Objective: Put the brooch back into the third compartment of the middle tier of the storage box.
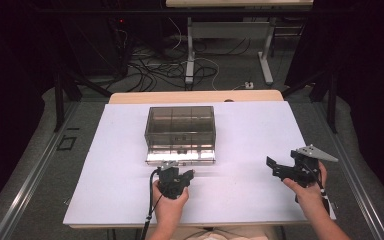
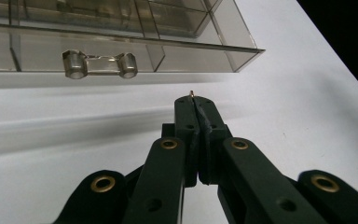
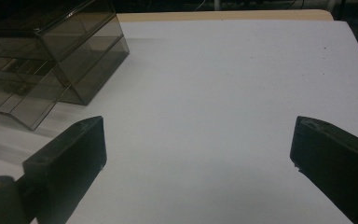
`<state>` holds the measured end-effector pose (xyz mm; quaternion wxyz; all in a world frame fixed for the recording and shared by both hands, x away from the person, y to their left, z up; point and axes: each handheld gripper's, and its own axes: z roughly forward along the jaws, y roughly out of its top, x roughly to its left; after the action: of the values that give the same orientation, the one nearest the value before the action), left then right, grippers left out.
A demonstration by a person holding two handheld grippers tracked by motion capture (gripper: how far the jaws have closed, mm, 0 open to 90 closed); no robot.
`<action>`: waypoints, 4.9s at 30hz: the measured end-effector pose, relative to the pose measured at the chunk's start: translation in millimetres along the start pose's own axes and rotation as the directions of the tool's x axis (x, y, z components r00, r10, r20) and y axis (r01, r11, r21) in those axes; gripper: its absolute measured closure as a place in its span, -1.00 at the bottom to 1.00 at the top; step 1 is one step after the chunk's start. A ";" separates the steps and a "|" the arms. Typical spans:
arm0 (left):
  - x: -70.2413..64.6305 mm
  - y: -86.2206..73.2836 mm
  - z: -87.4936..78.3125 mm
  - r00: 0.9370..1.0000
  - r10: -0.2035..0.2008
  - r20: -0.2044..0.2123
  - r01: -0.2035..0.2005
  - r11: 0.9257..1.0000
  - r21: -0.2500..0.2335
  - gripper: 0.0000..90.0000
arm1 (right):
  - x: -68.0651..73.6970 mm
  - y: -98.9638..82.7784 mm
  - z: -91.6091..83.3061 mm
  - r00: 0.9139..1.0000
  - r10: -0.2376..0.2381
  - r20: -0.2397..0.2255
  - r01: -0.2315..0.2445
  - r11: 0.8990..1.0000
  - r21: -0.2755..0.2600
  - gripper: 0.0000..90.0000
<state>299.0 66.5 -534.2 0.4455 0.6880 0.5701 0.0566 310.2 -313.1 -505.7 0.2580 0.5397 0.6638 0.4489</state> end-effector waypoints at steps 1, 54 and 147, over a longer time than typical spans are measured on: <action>-0.7 0.4 -0.4 1.000 0.000 0.004 0.000 1.000 -0.002 0.99 | -0.1 0.0 -0.1 1.000 -0.001 0.001 0.001 1.000 0.001 -0.93; -21.7 46.8 -12.3 0.998 -0.003 0.066 0.007 0.998 -0.061 0.99 | 0.1 0.3 -0.3 1.000 -0.001 0.001 0.001 1.000 -0.005 -0.93; -16.0 69.0 43.2 1.000 -0.015 -0.006 0.015 1.000 -0.020 0.63 | -1.5 4.8 -0.6 1.000 0.026 0.002 -0.026 0.999 -0.034 -0.92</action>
<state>369.5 32.7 -506.4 0.4511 0.6789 0.5760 0.0610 312.4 -314.6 -501.4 0.2619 0.5445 0.6487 0.4628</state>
